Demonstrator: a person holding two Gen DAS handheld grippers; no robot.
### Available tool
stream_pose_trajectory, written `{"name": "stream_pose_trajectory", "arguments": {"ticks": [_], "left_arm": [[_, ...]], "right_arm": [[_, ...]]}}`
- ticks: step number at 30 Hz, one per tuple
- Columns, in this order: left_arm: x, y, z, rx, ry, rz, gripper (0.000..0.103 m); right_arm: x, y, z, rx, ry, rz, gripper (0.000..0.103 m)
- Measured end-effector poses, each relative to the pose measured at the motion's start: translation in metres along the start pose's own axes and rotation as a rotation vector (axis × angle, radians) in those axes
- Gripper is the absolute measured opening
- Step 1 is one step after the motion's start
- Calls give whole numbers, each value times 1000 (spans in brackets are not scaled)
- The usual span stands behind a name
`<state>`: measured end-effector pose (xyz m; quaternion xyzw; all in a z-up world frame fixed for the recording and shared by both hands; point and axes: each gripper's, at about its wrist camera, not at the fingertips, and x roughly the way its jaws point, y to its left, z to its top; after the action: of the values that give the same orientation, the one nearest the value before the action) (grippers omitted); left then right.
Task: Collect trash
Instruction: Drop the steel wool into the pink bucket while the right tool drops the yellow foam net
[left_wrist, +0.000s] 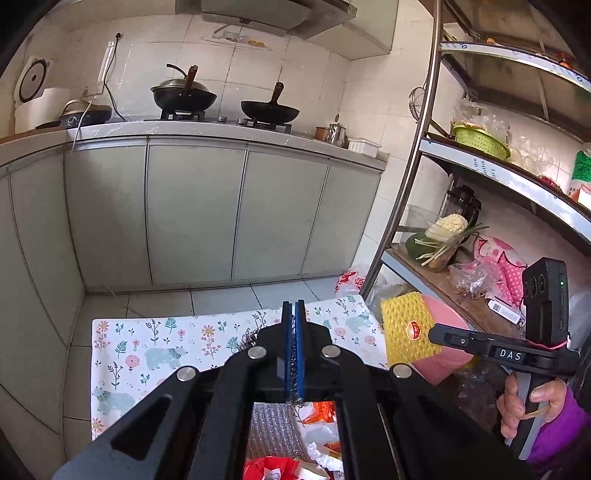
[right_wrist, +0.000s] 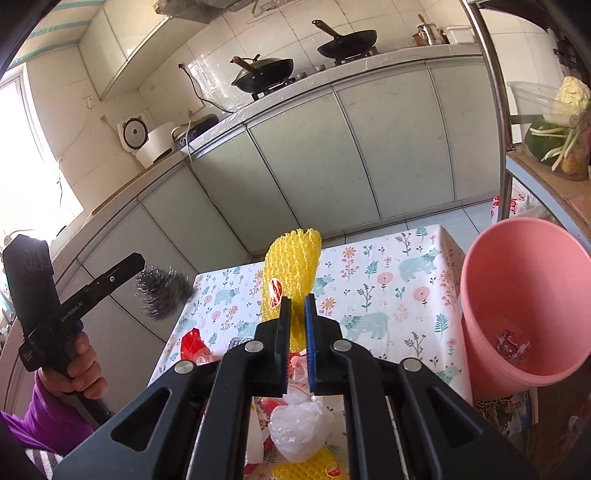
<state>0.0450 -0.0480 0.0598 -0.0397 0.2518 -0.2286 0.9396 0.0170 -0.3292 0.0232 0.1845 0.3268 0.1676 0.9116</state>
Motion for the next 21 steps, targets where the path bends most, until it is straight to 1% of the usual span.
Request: {"name": "stream_pose_trajectory", "arguments": {"ticks": [3,6,9,13,21], "left_arm": [[4,-9,2,13,3,-14,1],[9,-20,6,27,1,-32,1],[16,-34,10,40,2,-65,1],[28,-59,14,73,7,-114,1],[57,-119,25,150,16,-232,1]], "right_arm": [[-6,-6,-2,9,-18,-16,7],[-16,-12,-5,-2,-49,-55,8],[-27,-18,-7,-4,-81,-85,7],[-40,-33,-9,22,-120,-125,7],[-66,-71,-15,84,-193,-235,7]]}}
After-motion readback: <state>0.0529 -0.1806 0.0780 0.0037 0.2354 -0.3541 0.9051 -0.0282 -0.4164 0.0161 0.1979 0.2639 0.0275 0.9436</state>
